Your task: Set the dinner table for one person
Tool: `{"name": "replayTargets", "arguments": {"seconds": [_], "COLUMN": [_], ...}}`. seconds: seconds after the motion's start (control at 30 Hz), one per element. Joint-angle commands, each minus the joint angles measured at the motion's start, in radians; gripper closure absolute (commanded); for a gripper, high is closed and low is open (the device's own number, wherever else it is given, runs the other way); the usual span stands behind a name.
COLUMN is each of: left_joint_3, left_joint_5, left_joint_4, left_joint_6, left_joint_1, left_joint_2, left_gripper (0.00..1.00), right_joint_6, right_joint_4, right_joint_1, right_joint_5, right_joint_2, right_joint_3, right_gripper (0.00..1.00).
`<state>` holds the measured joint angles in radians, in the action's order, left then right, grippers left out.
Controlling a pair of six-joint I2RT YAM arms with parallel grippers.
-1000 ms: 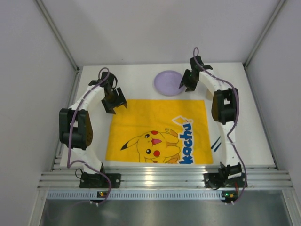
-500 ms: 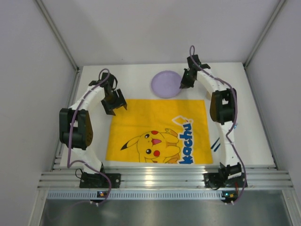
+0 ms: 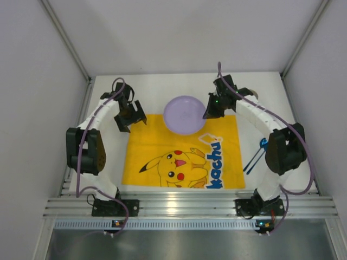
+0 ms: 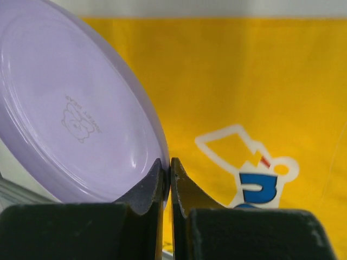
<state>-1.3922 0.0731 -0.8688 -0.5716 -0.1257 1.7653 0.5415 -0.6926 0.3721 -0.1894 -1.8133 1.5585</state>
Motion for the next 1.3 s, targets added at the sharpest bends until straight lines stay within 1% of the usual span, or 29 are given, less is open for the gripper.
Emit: {"name": "replayTargets", "arguments": {"seconds": [0.0, 0.07, 0.13, 0.2, 0.3, 0.47, 0.57, 0.7, 0.73, 0.77, 0.8, 0.83, 0.9, 0.93, 0.97, 1.0, 1.03, 1.1, 1.13, 1.2, 1.23, 1.27], "left_joint_3": [-0.013, -0.022, -0.034, -0.047, -0.057, -0.056, -0.048, -0.034, -0.028, -0.024, -0.021, -0.018, -0.013, -0.010, -0.008, -0.008, -0.007, -0.007, -0.005, -0.004, -0.001, 0.002], "left_joint_5": [-0.042, -0.059, -0.064, -0.110, -0.116, -0.121, -0.137, -0.147, -0.150, -0.150, -0.148, -0.147, -0.142, -0.142, -0.144, -0.144, -0.142, -0.138, -0.134, -0.125, -0.115, -0.105], "left_joint_4": [-0.019, -0.024, -0.030, -0.041, -0.048, -0.073, -0.097, -0.107, -0.107, -0.107, -0.108, -0.107, -0.101, -0.098, -0.093, -0.084, -0.076, -0.062, -0.046, -0.030, -0.010, 0.000], "left_joint_6": [0.015, 0.016, 0.019, 0.022, 0.026, 0.033, 0.042, 0.053, 0.053, 0.053, 0.052, 0.050, 0.047, 0.047, 0.047, 0.047, 0.047, 0.045, 0.044, 0.041, 0.039, 0.035], "left_joint_1": [0.005, 0.005, 0.006, 0.005, 0.005, 0.006, 0.005, 0.006, 0.005, 0.005, 0.005, 0.005, 0.006, 0.005, 0.006, 0.006, 0.006, 0.006, 0.006, 0.006, 0.006, 0.005], "left_joint_2": [-0.090, -0.104, -0.122, -0.139, -0.164, -0.210, -0.236, -0.266, -0.270, -0.273, -0.276, -0.276, -0.274, -0.274, -0.274, -0.273, -0.270, -0.260, -0.256, -0.239, -0.234, -0.219], "left_gripper": [0.09, 0.05, 0.02, 0.02, 0.02, 0.02, 0.02, 0.03, 0.03, 0.03, 0.03, 0.03, 0.03, 0.03, 0.03, 0.03, 0.03, 0.03, 0.03, 0.03, 0.03, 0.03], "right_joint_6": [0.000, -0.003, -0.003, -0.005, 0.000, 0.012, 0.018, 0.021, 0.020, 0.020, 0.018, 0.011, -0.003, -0.014, -0.026, -0.038, -0.061, -0.080, -0.098, -0.109, -0.113, -0.114], "right_joint_4": [0.011, 0.007, 0.008, 0.016, 0.050, 0.137, 0.163, 0.173, 0.163, 0.157, 0.151, 0.130, 0.098, 0.041, 0.010, -0.019, -0.066, -0.108, -0.139, -0.162, -0.171, -0.173], "right_joint_1": [0.057, 0.079, 0.093, 0.108, 0.128, 0.177, 0.206, 0.226, 0.225, 0.226, 0.226, 0.226, 0.226, 0.225, 0.223, 0.222, 0.200, 0.168, 0.116, 0.049, -0.029, -0.068], "right_joint_5": [-0.039, -0.039, -0.042, -0.042, -0.045, -0.051, -0.051, -0.051, -0.048, -0.042, -0.035, -0.030, -0.015, -0.007, 0.005, 0.022, 0.024, 0.027, 0.028, 0.025, 0.022, 0.025], "right_joint_2": [0.116, 0.183, 0.230, 0.256, 0.279, 0.247, 0.198, 0.172, 0.175, 0.180, 0.190, 0.198, 0.221, 0.226, 0.230, 0.244, 0.250, 0.261, 0.259, 0.244, 0.236, 0.230], "right_joint_3": [-0.164, -0.262, -0.317, -0.385, -0.458, -0.531, -0.537, -0.534, -0.529, -0.526, -0.520, -0.506, -0.482, -0.432, -0.399, -0.365, -0.288, -0.201, -0.111, -0.030, 0.032, 0.055], "right_gripper": [1.00, 1.00, 1.00, 1.00, 1.00, 1.00, 1.00, 1.00, 0.98, 0.91, 0.76, 0.66, 0.49, 0.45, 0.37, 0.35, 0.34, 0.33, 0.33, 0.33, 0.33, 0.33]}}
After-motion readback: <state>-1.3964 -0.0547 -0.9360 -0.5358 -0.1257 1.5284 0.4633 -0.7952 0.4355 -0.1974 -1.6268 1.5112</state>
